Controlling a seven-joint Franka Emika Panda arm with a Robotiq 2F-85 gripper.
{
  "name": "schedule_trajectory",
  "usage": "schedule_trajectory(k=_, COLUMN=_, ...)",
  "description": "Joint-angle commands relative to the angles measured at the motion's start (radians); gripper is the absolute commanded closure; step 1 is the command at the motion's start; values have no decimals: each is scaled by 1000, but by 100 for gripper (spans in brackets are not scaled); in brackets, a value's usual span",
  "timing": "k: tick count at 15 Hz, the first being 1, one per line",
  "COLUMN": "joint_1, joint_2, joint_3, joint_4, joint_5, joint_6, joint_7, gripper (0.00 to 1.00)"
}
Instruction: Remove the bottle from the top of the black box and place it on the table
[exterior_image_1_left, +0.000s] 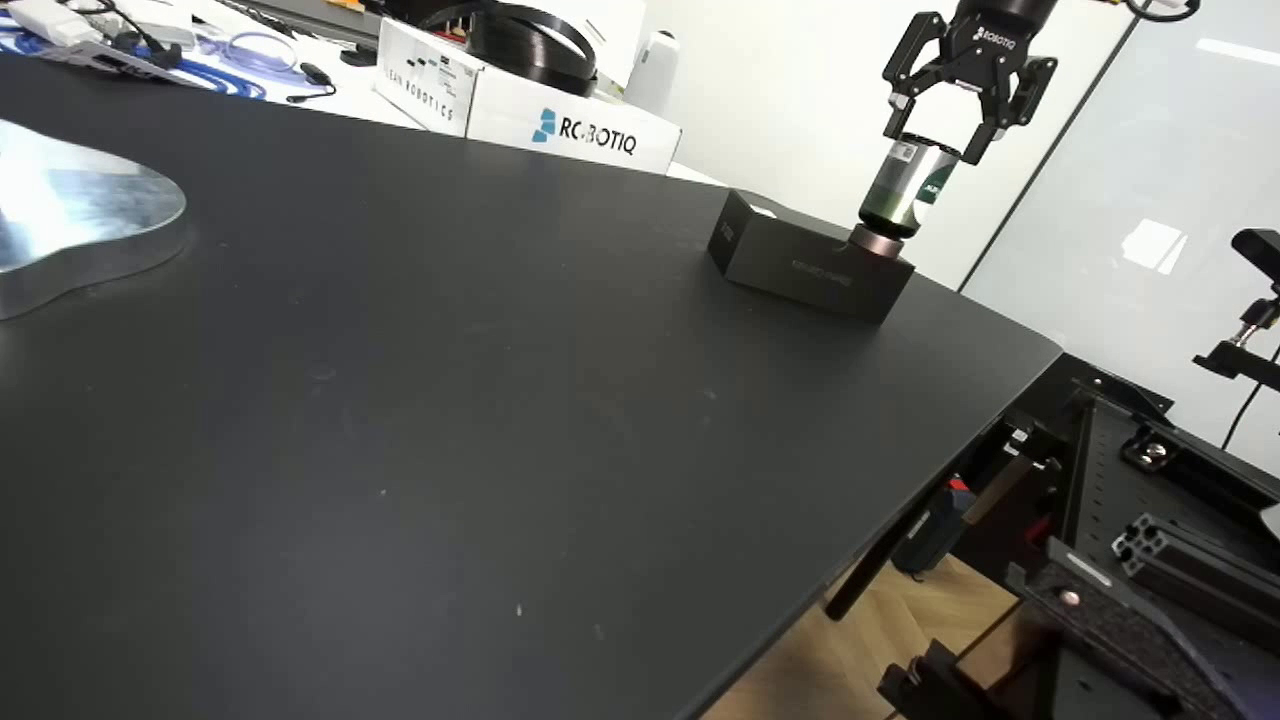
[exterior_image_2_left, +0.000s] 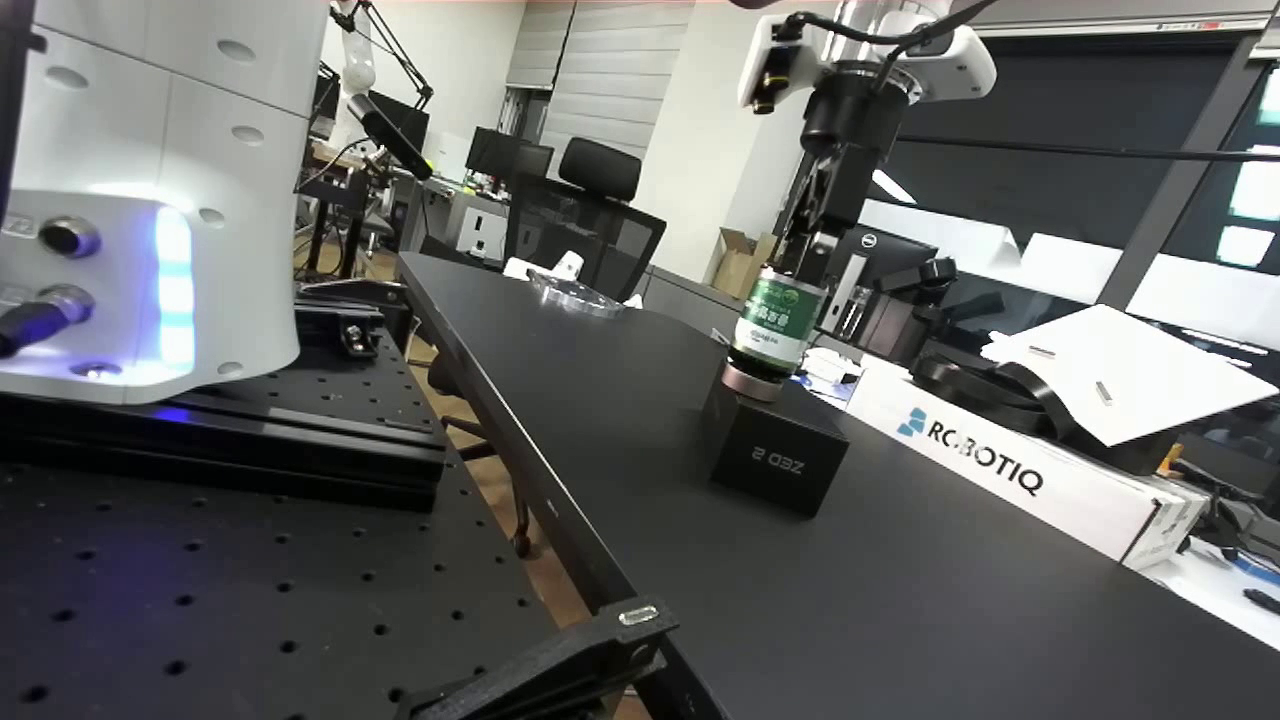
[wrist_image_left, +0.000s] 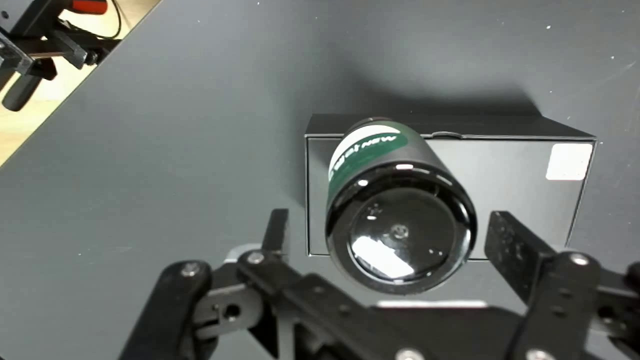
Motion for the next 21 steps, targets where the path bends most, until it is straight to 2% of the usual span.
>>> schedule_trajectory(k=1, joint_1=7, joint_2=26, joint_3=-11, joint_4=-2, joint_5=-16, joint_6=25, joint_7=-4, gripper=0)
schedule_trajectory(k=7, joint_1=13, joint_2=49, joint_3=-13, joint_4=-3, joint_5=-28, joint_6=44, joint_7=-19, gripper=0)
schedule_trajectory(k=8, joint_1=14, joint_2=46, joint_3=-12, joint_4=-7, joint_5=-35, joint_6=54, joint_7=-13, gripper=25)
schedule_trajectory(k=9, joint_1=17, joint_2=39, joint_3=-12, joint_4=-9, joint_5=-31, joint_6=49, joint_7=-19, gripper=26)
schedule_trajectory(k=13, joint_1=39, joint_2=-5, joint_3=-5, joint_4=-10, joint_5=3, joint_6=21, joint_7=-43, gripper=55)
schedule_trajectory(k=21, joint_1=110, joint_2=-164, joint_3=47, joint_4=38, joint_5=121, joint_6=-61, joint_7=-115, gripper=55)
